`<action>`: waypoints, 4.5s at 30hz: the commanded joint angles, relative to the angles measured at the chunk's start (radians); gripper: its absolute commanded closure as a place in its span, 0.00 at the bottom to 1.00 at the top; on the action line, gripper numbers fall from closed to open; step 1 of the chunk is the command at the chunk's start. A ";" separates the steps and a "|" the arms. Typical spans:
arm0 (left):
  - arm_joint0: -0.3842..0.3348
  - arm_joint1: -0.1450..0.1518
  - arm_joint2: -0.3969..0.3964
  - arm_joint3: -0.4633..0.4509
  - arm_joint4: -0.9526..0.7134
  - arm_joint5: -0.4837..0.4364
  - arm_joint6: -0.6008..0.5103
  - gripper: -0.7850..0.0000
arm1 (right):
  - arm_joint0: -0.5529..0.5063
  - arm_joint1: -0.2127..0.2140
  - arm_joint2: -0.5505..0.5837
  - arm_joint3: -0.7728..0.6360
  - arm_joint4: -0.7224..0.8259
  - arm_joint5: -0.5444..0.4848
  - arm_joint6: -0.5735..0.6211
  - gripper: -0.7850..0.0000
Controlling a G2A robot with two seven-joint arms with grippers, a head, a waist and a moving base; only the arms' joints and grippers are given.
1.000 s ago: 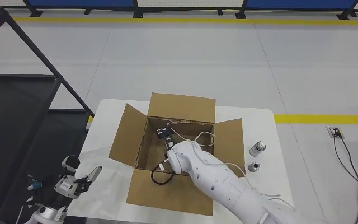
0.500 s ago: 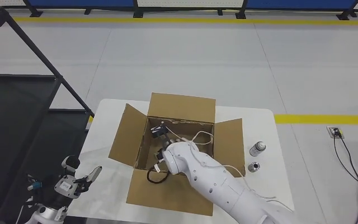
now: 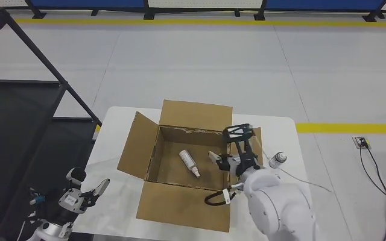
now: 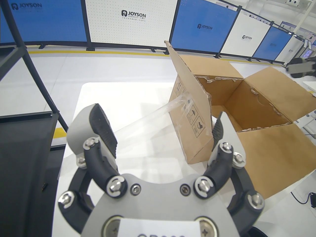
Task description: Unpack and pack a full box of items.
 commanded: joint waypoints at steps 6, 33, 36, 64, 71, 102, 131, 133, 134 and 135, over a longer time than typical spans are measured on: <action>0.000 0.000 0.000 0.000 0.000 0.000 0.000 0.00 | -0.238 0.032 0.507 -0.008 0.284 -0.186 -0.038 0.00; 0.000 0.000 0.000 0.000 0.000 0.000 0.000 0.00 | -0.022 0.087 0.422 0.636 0.230 -0.431 0.015 0.22; 0.000 0.000 0.000 0.000 0.000 0.000 0.000 0.00 | -0.011 0.090 0.408 0.658 0.231 -0.429 0.012 0.33; 0.000 0.000 0.000 0.000 0.000 0.000 0.000 0.00 | -0.148 0.123 0.549 0.325 0.355 -0.276 -0.083 1.00; 0.000 0.000 0.000 0.000 0.000 0.000 0.000 0.00 | -0.309 0.113 0.573 -0.081 0.441 -0.144 -0.208 1.00; 0.000 0.000 0.000 0.000 0.000 0.000 0.000 0.00 | 0.689 -0.160 -0.577 1.137 0.393 0.061 -0.070 1.00; 0.000 0.000 0.000 0.000 0.000 0.000 0.000 0.00 | 0.735 -0.277 -0.569 1.374 0.473 0.040 -0.278 0.24; 0.000 0.000 0.000 0.000 0.000 0.000 0.000 0.00 | 0.695 -0.251 -0.535 1.255 0.425 0.064 -0.278 0.23; 0.000 0.000 0.000 0.000 0.000 0.000 0.000 0.00 | 0.665 -0.234 -0.512 1.174 0.394 0.078 -0.269 0.22; 0.000 0.000 0.000 0.000 0.000 0.000 0.000 0.00 | 0.629 -0.213 -0.482 1.082 0.354 0.093 -0.254 0.21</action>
